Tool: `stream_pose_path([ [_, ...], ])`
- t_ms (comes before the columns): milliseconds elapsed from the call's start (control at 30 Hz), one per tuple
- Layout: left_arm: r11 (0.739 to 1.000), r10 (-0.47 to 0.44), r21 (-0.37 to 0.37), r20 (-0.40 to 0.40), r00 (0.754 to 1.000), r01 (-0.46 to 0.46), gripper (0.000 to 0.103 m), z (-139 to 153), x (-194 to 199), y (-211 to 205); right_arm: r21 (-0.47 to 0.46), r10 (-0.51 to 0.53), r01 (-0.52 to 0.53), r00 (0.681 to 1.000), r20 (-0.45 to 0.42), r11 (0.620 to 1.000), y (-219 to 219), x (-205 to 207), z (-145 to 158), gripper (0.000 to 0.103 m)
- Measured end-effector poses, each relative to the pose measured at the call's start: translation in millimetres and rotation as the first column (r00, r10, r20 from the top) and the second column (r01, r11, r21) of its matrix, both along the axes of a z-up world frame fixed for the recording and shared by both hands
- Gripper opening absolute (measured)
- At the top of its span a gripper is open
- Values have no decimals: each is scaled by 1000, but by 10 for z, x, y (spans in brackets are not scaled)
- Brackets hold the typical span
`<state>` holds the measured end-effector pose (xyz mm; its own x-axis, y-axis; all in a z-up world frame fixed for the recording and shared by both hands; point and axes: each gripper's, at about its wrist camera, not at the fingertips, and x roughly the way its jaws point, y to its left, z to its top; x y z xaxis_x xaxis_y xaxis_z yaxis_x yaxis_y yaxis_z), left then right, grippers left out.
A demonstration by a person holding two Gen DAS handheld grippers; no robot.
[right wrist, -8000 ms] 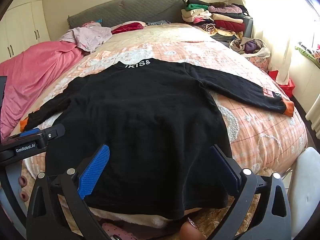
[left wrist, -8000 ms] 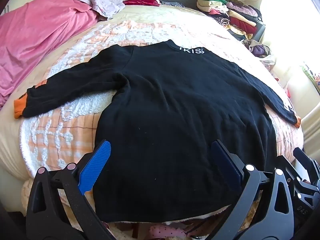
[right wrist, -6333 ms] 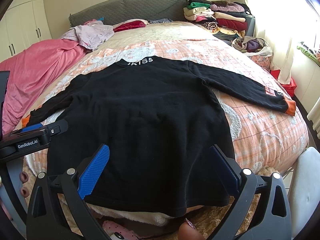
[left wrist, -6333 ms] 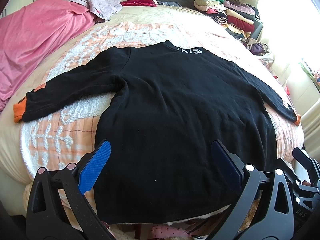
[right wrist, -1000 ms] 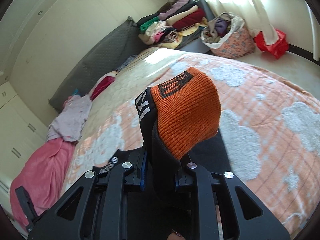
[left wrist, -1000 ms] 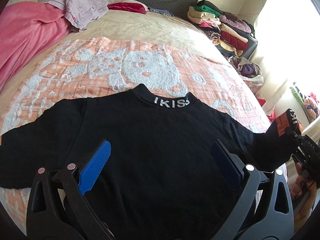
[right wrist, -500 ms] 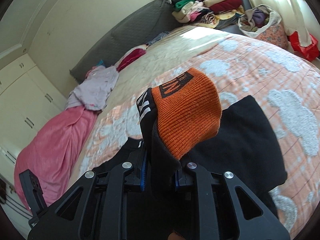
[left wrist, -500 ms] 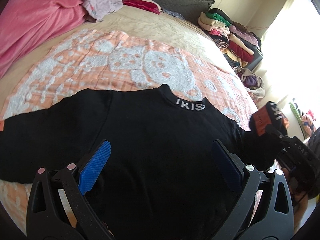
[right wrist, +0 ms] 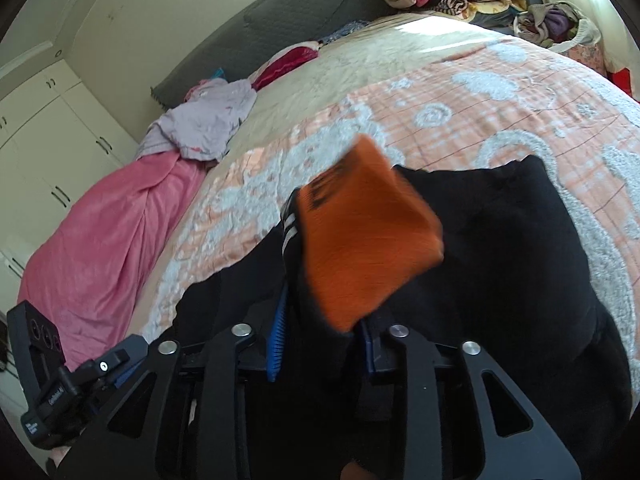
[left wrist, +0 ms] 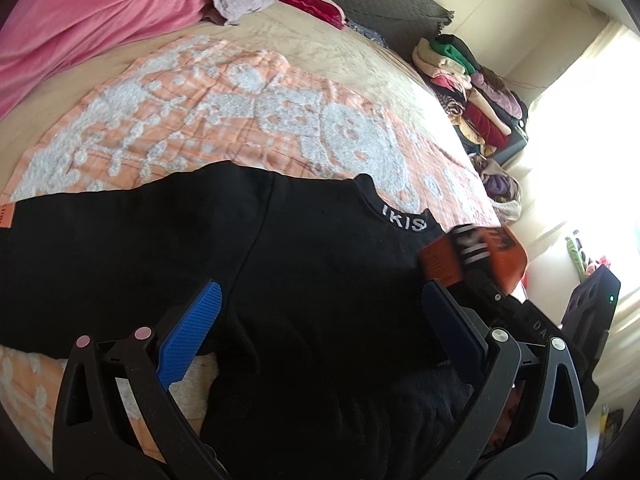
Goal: Fold small clothes
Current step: 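Carry the held sleeve across the sweatshirt body toward the left tool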
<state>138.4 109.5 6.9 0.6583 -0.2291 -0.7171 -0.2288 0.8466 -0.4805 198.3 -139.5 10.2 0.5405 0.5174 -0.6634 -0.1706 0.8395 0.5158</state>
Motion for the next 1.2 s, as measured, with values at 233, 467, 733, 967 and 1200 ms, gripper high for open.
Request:
stream_pose_path([
  [233,1000,7,-28,-13,1000,-8,95,-79,-25,65,16,64,-64,998,31,998,124,-80,78,49],
  [467,992,-52,-115,-33,998,48,95,-261,34,-55,45,-10,10,1000,8,999,-200,-125,56,56],
  [733,982,-97,-167,-67,993,85,66,-482,142,-293,66,-114,115,993,-15,991,-688,-246,-25,58],
  [967,992,-77,-108,-111,991,65,57,-618,263,-428,81,-183,185,983,-24,979,-1015,-335,-56,58],
  [1200,994,-81,-75,-40,996,77,3,-500,290,-444,76,-233,236,971,-49,969,-1234,-401,-153,58],
])
